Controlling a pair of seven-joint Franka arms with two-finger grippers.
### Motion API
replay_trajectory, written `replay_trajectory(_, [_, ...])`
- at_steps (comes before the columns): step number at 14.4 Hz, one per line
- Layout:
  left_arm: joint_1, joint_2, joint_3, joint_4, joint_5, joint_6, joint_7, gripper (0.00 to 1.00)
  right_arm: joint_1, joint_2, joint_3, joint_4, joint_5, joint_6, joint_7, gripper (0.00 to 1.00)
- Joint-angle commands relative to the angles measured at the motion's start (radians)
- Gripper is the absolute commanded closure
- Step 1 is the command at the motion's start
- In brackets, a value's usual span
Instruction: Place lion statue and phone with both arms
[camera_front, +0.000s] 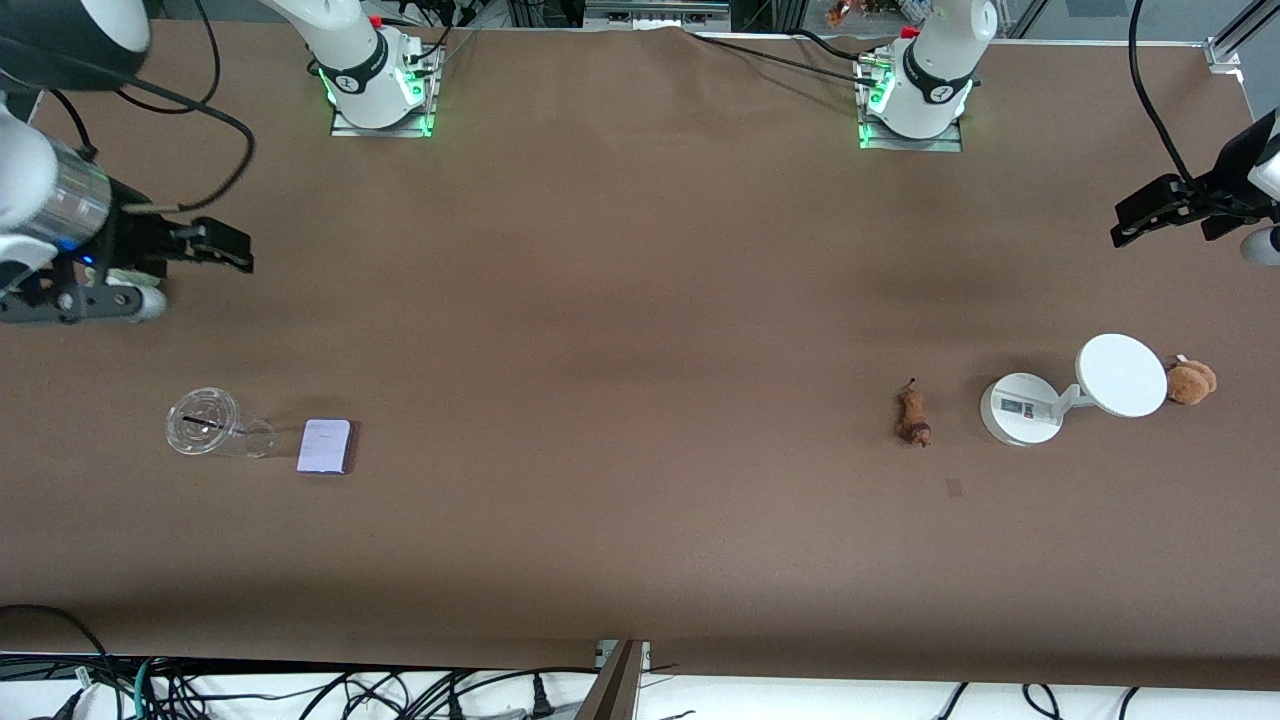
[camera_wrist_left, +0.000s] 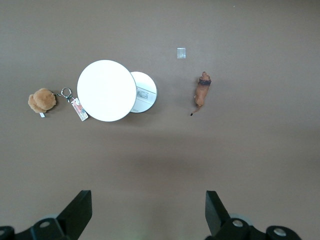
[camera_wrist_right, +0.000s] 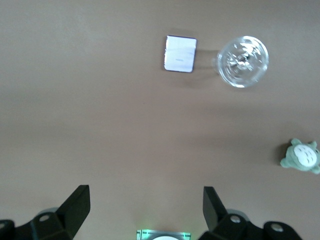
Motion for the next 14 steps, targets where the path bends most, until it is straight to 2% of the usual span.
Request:
replay_trajectory(1, [0.0, 0.011, -0.007, 0.025, 0.019, -0.004, -0.013, 0.0, -0.081, -0.089, 0.058, -0.06, -0.01, -0.007, -0.008, 0.0])
replay_trajectory(4, [0.0, 0.01, -0.007, 0.027, 0.021, -0.004, -0.013, 0.0, -0.098, -0.115, 0.057, -0.053, -0.01, -0.077, -0.011, 0.0])
replay_trajectory(14, [0.0, 0.01, -0.002, 0.025, 0.018, -0.004, -0.013, 0.0, -0.084, -0.057, 0.058, -0.005, -0.03, -0.077, -0.013, 0.0])
